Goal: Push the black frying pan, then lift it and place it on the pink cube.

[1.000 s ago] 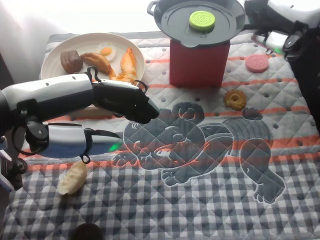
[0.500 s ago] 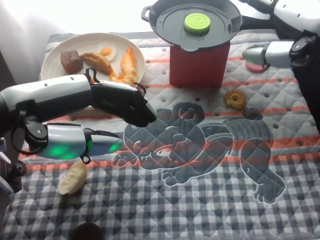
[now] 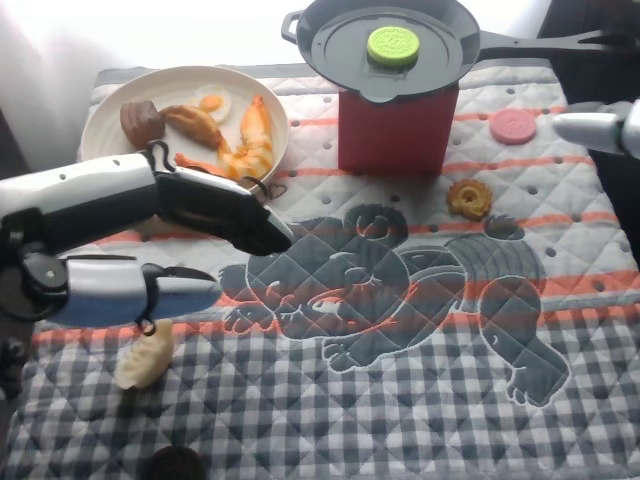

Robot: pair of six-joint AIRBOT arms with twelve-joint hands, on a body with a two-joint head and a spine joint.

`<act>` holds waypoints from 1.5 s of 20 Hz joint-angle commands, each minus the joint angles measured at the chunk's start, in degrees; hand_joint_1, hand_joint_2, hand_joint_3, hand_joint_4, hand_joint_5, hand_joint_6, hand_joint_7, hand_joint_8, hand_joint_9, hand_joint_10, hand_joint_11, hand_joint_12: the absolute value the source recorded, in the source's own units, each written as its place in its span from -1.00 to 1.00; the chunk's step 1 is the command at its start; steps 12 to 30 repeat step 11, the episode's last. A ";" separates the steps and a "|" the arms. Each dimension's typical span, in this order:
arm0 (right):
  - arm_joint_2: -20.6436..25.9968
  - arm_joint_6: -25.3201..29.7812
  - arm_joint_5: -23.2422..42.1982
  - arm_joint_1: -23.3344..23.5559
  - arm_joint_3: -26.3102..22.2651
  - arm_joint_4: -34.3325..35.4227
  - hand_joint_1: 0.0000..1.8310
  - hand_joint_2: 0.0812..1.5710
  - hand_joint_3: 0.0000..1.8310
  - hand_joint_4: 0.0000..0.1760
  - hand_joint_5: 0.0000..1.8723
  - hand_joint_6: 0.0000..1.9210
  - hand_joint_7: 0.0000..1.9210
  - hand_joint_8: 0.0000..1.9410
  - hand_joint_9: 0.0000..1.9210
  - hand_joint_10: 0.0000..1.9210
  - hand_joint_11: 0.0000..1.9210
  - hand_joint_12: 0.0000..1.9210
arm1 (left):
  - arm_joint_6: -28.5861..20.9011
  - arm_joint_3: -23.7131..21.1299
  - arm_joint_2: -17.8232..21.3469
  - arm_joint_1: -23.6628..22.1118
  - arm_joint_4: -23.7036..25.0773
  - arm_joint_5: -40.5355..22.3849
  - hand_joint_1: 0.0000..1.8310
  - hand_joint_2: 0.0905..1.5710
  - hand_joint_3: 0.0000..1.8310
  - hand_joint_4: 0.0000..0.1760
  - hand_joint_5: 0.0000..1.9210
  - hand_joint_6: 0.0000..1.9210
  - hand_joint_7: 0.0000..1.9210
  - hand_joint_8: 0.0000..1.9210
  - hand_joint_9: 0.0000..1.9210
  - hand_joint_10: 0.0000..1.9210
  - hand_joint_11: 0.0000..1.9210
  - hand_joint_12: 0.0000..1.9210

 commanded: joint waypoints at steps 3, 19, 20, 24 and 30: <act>5.08 1.29 18.32 -5.04 -5.05 -2.41 -0.42 0.36 -0.99 0.32 -1.00 -1.00 -1.00 -1.00 -1.00 -1.00 -1.00 -1.00 | 2.58 -0.50 1.56 0.82 -6.57 -10.70 -0.24 0.67 -1.00 -0.67 -0.74 -0.81 -0.64 -1.00 -0.87 -0.39 -1.00 0.12; 11.72 11.56 40.67 -19.99 -9.97 -3.35 -0.47 0.31 -1.00 0.31 -1.00 -1.00 -1.00 -1.00 -1.00 -1.00 -1.00 -1.00 | 5.36 -0.33 3.71 4.77 -19.02 -24.21 -0.86 0.32 -1.00 -0.01 -1.00 -1.00 -1.00 -1.00 -1.00 -1.00 -1.00 -1.00; 11.72 11.56 40.67 -19.99 -9.97 -3.35 -0.47 0.31 -1.00 0.31 -1.00 -1.00 -1.00 -1.00 -1.00 -1.00 -1.00 -1.00 | 5.36 -0.33 3.71 4.77 -19.02 -24.21 -0.86 0.32 -1.00 -0.01 -1.00 -1.00 -1.00 -1.00 -1.00 -1.00 -1.00 -1.00; 11.72 11.56 40.67 -19.99 -9.97 -3.35 -0.47 0.31 -1.00 0.31 -1.00 -1.00 -1.00 -1.00 -1.00 -1.00 -1.00 -1.00 | 5.36 -0.33 3.71 4.77 -19.02 -24.21 -0.86 0.32 -1.00 -0.01 -1.00 -1.00 -1.00 -1.00 -1.00 -1.00 -1.00 -1.00; 11.72 11.56 40.67 -19.99 -9.97 -3.35 -0.47 0.31 -1.00 0.31 -1.00 -1.00 -1.00 -1.00 -1.00 -1.00 -1.00 -1.00 | 5.36 -0.33 3.71 4.77 -19.02 -24.21 -0.86 0.32 -1.00 -0.01 -1.00 -1.00 -1.00 -1.00 -1.00 -1.00 -1.00 -1.00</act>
